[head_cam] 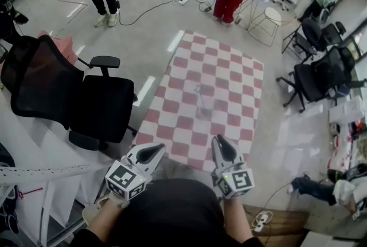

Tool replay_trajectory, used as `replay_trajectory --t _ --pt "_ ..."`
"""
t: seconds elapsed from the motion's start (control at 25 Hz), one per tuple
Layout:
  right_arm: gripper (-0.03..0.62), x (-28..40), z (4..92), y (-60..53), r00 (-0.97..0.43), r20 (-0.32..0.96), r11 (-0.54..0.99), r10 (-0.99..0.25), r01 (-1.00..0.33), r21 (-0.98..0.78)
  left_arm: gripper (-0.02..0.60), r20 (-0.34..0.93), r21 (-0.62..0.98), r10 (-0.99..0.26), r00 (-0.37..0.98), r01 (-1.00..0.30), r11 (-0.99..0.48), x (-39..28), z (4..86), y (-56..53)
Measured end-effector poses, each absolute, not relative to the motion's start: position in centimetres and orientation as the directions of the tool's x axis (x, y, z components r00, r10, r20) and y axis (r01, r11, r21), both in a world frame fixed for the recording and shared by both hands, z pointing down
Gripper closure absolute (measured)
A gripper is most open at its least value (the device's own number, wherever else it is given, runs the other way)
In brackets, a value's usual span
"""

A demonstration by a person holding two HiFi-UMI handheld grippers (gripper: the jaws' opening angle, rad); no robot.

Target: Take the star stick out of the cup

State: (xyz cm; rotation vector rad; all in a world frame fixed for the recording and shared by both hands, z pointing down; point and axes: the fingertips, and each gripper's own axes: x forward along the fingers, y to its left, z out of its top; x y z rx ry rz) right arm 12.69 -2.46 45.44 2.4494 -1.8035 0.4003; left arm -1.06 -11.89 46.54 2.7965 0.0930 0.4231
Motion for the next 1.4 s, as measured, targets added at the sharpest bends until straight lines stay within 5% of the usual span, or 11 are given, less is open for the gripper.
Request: replay_trajectory --t 0.4,0.84,1.4 --pt "0.545 18.0 47.2 -5.2 0.177 0.321 -0.219 -0.930 -0.971 -0.100 0.541 0.331 0.299 -0.043 0.943 -0.148 -0.943 -0.3 46.3 -13.4" --pt "0.424 22.3 49.8 -11.1 0.063 0.400 -0.113 -0.914 -0.988 -0.103 0.541 0.403 0.288 -0.188 0.896 -0.319 -0.903 -1.2 47.8 -14.6" --pt "0.361 24.4 55.2 -17.7 -0.012 0.532 -0.010 -0.847 -0.999 -0.040 0.541 0.486 0.286 -0.347 0.802 -0.521 -0.804 -4.4 49.5 -15.3"
